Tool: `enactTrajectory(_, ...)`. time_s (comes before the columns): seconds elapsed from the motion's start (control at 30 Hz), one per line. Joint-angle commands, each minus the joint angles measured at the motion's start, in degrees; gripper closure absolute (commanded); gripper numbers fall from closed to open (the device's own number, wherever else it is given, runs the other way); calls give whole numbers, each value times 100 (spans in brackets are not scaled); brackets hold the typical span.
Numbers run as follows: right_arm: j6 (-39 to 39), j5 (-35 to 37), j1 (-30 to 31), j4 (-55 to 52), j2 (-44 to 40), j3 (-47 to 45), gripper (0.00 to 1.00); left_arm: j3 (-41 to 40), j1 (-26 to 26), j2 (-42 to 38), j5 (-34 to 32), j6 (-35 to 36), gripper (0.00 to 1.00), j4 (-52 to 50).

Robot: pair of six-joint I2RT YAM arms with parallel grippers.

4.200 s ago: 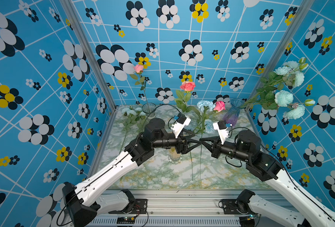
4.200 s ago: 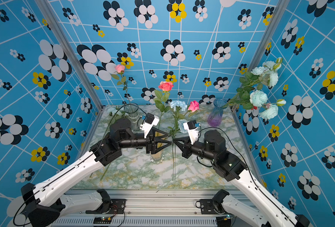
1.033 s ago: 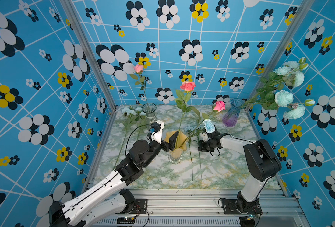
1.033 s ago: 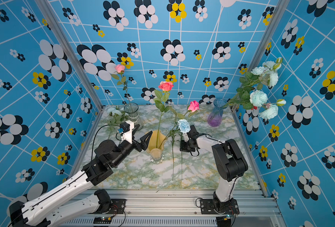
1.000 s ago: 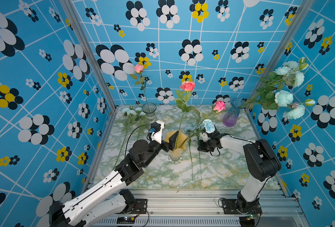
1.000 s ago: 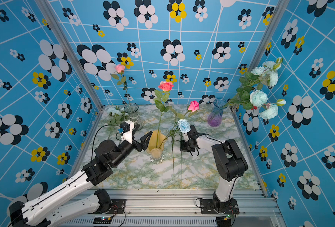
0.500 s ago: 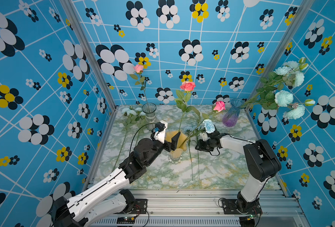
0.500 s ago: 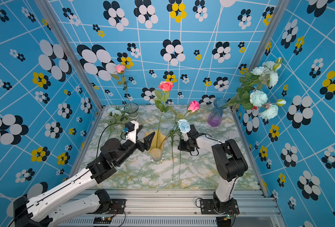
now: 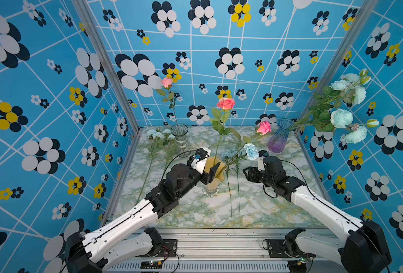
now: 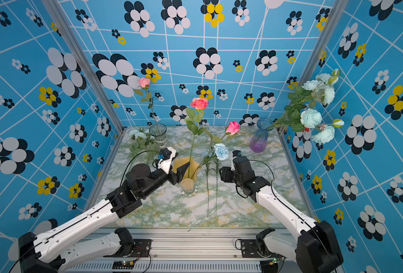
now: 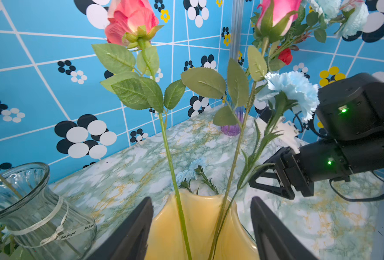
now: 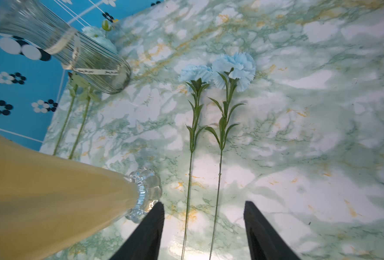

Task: Pick out blue flowers from the vase
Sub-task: Place the flower at the center of the board, then pick up the flower from the vase.

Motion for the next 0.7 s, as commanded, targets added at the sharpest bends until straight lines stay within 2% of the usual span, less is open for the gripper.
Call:
enactTrajectory(0.0, 304, 303, 83, 654, -560, -557, 44, 372, -288, 312, -94, 456, 40, -388)
enactTrajectory(0.17, -307, 958, 74, -395, -1139, -447, 48, 812, -595, 891, -425, 633, 50, -717)
enactTrajectory(0.27, -364, 1018, 8, -167, -1602, -803, 49, 1078, -681, 1240, -601, 720, 53, -968)
enactTrajectory(0.37, -380, 1031, -4, -124, -1837, -932, 52, 1377, -738, 1530, -1052, 868, 56, -1305)
enactTrajectory(0.43, -389, 1008, -23, -124, -1900, -948, 53, 1436, -748, 1607, -1238, 883, 62, -1375)
enactTrajectory(0.67, -410, 974, -22, -65, -1977, -1019, 55, 1471, -755, 1803, -1210, 834, 66, -1298)
